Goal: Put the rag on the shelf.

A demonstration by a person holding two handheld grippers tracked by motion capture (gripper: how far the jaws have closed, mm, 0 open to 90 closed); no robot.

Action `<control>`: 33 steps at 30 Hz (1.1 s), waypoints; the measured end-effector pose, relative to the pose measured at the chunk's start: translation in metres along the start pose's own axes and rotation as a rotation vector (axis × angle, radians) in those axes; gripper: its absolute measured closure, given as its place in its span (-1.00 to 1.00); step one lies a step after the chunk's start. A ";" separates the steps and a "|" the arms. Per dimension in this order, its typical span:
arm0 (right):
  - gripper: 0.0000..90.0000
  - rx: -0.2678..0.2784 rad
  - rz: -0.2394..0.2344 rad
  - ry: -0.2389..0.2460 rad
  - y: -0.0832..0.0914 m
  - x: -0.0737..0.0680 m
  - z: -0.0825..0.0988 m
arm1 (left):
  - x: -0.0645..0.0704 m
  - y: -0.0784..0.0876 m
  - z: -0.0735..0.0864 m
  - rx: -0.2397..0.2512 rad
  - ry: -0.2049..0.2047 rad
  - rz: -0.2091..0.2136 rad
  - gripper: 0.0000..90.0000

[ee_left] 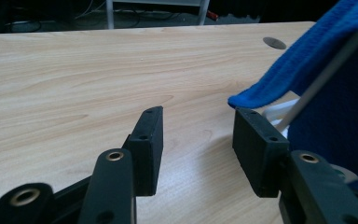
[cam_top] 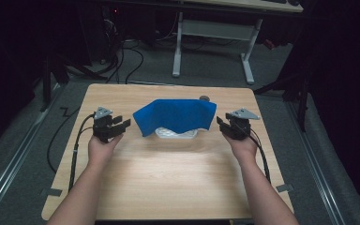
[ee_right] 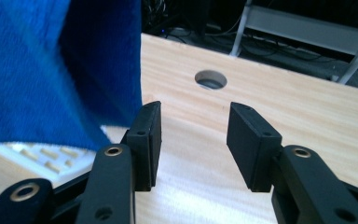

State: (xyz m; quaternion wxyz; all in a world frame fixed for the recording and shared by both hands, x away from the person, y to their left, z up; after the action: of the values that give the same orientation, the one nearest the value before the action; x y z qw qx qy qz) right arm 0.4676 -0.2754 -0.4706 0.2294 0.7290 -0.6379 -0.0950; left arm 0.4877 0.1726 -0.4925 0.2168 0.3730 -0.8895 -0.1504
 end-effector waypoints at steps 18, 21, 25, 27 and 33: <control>0.28 0.025 -0.047 0.075 0.066 -0.028 0.028 | 0.051 0.043 0.047 -0.024 -0.020 0.050 0.11; 0.24 0.024 -0.060 0.071 0.073 -0.034 0.035 | 0.060 0.048 0.055 -0.037 -0.025 0.070 0.09; 0.17 0.006 -0.080 0.074 0.084 -0.046 0.052 | 0.080 0.053 0.073 -0.067 -0.026 0.112 0.08; 0.09 -0.011 -0.100 0.070 0.090 -0.056 0.065 | 0.095 0.056 0.090 -0.096 -0.044 0.119 0.06; -0.02 -0.024 -0.118 0.049 0.104 -0.073 0.090 | 0.112 0.070 0.106 -0.124 -0.093 0.108 0.02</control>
State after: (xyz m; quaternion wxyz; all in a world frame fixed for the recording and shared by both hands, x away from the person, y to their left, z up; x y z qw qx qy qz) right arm 0.3245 -0.2320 -0.5133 0.2477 0.7647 -0.5867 -0.0984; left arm 0.3230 0.1496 -0.5227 0.2058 0.3029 -0.9065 -0.2103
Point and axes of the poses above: each handheld gripper's, and its own axes: y roughly backward along the jaws, z roughly out of its underside, x roughly to its right, the point moved 2 cm from there along -y, roughly forward along the jaws, and after that the axes turned 11 degrees about z, right-handed, at the moved point
